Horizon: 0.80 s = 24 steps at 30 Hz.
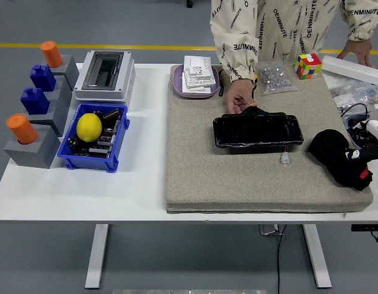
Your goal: Pick the rag up,wipe the panel,place it on the desk
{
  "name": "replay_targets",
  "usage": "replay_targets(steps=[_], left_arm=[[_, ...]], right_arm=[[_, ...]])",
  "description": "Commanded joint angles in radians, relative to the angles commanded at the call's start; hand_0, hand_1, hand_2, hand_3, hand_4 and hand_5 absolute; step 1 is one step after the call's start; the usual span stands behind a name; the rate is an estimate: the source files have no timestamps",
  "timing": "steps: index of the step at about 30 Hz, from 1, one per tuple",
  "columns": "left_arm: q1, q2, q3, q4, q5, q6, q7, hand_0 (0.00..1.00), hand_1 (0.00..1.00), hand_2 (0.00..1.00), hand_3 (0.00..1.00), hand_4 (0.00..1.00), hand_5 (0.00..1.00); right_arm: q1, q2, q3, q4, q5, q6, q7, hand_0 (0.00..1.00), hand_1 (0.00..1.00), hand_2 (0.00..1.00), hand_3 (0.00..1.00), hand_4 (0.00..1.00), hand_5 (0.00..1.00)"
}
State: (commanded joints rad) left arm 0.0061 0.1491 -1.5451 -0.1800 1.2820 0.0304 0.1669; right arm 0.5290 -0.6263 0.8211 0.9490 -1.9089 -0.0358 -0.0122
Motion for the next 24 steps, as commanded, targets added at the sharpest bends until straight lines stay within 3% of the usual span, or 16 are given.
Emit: replay_targets(steps=[13,24], left_arm=[[0.005,0.005,0.004,0.000,-0.001,0.001,0.001,0.643,0.691,0.729,0.566,0.594,0.466],[0.007,0.006,0.004,0.000,0.000,0.002,0.004,0.643,0.690,0.732,0.565,0.595,0.468]], right_arm=[[0.022,0.031,-0.007,-0.019,-0.010,0.019,-0.013,0.751,0.718,0.798,0.757,0.998,0.663],[0.050,0.020,0.012,-0.031,-0.010,0.033,-0.016,0.752,0.717,0.796,0.757,0.998,0.672]])
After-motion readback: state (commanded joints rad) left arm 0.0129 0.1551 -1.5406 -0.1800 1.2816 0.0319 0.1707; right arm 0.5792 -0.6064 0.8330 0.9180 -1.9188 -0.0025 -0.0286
